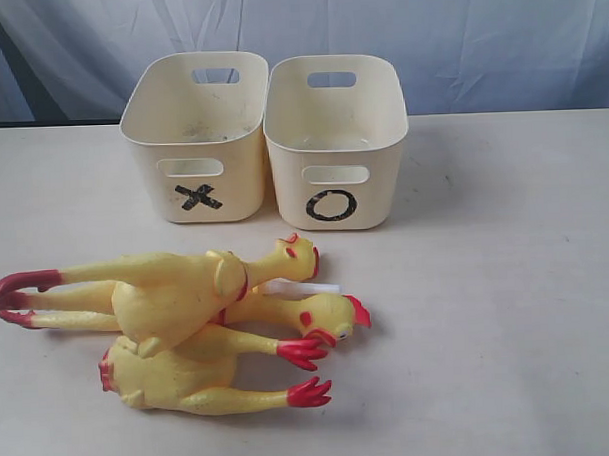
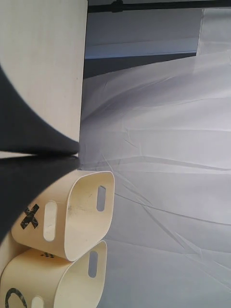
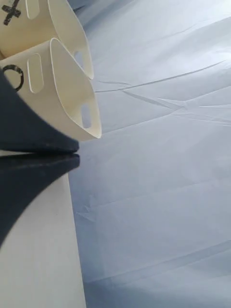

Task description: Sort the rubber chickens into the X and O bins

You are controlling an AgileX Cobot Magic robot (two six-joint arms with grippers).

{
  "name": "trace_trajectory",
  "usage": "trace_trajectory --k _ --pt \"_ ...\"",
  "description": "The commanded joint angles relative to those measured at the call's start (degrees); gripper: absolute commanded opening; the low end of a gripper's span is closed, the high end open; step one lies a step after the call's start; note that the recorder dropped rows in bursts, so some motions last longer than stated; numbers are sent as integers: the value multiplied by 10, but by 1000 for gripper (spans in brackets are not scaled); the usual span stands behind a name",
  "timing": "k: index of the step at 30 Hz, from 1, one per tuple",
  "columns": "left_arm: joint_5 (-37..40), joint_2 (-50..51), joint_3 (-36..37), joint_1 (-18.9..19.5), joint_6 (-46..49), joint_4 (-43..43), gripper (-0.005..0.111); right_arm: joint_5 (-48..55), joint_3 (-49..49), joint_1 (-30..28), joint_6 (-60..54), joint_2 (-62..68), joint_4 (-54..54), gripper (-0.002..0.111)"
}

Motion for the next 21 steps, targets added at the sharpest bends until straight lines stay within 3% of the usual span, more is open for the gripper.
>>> trace_trajectory --k 1,7,11,16,21 --pt "-3 1 -4 -1 -3 0 0 -22 1 2 -1 -3 7 -1" --pt "-3 1 -4 -1 -3 0 0 -66 1 2 10 -3 47 -1" --pt "-3 1 -4 -1 -3 0 0 -73 1 2 110 -3 121 -1" --pt "-3 1 -4 -1 -3 0 0 -71 1 2 176 -3 111 -1" --pt "-3 1 -4 -1 -3 0 0 -27 -65 2 178 -3 44 -1"
